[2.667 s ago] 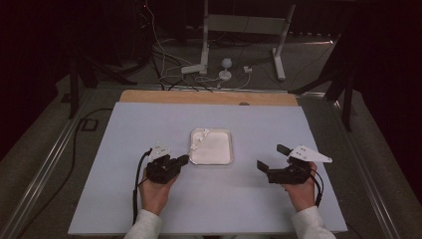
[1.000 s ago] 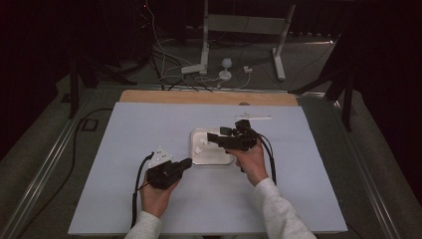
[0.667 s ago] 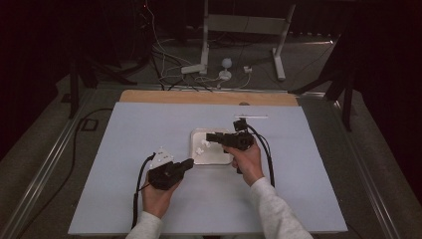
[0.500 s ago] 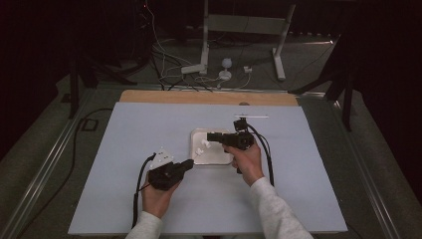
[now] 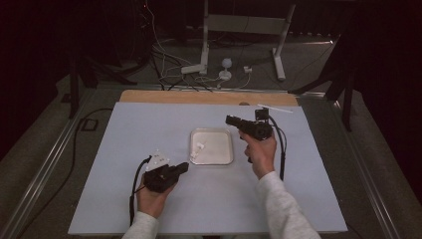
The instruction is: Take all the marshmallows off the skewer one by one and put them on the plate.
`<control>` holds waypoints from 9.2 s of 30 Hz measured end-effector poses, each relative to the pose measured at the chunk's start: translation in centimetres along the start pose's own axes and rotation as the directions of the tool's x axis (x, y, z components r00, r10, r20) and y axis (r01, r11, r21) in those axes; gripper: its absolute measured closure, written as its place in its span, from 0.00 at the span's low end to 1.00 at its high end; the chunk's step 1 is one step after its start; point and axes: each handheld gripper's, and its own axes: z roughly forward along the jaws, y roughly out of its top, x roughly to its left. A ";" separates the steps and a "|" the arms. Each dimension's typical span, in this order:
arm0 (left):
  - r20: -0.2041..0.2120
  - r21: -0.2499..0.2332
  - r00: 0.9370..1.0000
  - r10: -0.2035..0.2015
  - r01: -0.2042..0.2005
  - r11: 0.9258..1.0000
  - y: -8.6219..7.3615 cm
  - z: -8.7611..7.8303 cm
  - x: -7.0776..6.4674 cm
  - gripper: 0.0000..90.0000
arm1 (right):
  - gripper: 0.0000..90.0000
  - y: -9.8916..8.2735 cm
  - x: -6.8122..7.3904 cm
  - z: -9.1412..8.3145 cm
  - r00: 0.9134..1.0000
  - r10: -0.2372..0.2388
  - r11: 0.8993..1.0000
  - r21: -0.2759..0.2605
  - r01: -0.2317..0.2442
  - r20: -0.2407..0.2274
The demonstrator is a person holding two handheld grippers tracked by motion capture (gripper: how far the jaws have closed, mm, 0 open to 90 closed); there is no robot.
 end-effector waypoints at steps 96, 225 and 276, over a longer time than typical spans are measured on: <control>-0.018 0.019 1.000 0.025 -0.024 1.000 -1.1 0.2 0.4 1.00 | 0.90 -1.7 1.1 3.6 0.993 0.068 0.995 0.080 -0.061 -0.098; -0.058 -0.006 0.991 0.122 -0.122 0.992 0.0 0.0 -1.0 1.00 | 0.89 -4.9 3.7 6.2 0.983 0.067 0.990 0.134 -0.045 -0.168; -0.068 0.003 0.991 0.117 -0.117 0.993 -0.4 -0.6 -0.8 1.00 | 0.67 -6.6 3.3 6.1 0.972 0.065 0.976 0.219 -0.015 -0.224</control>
